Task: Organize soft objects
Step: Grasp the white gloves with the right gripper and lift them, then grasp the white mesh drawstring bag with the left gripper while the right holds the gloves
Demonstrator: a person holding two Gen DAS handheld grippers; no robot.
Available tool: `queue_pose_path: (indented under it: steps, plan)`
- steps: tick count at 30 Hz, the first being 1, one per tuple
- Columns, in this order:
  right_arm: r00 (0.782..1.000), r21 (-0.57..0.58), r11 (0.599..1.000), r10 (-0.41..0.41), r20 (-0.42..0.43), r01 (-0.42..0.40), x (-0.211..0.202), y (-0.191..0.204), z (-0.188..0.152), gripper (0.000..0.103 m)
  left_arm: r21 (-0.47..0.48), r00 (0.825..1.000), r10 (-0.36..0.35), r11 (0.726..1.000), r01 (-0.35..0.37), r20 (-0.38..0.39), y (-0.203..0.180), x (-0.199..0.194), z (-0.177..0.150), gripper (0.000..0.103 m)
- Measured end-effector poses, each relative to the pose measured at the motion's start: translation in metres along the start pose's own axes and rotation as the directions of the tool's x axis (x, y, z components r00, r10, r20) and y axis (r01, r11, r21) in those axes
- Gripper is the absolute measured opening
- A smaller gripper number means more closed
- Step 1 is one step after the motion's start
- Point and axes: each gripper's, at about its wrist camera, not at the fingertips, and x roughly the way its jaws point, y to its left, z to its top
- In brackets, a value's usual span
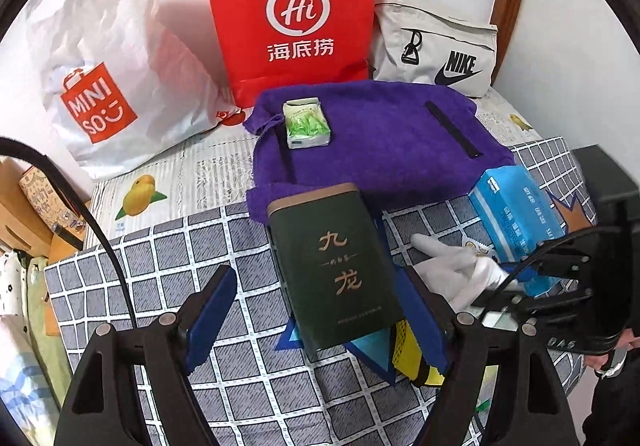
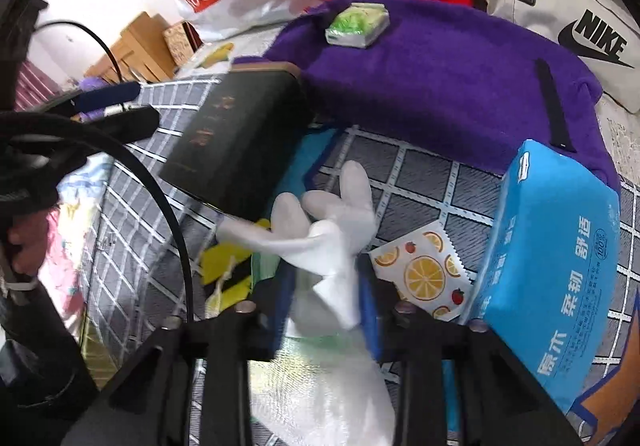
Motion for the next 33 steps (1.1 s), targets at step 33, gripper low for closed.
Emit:
queue_pose_path:
  steps: [33]
  plan:
    - [0.895,0.158,0.987,-0.107,0.433,0.041,-0.163,-0.020,-0.079,0.017,0.130,0.983,-0.173,0.975,0.180,-0.062,-0.110,0.001,-0.099,0.092]
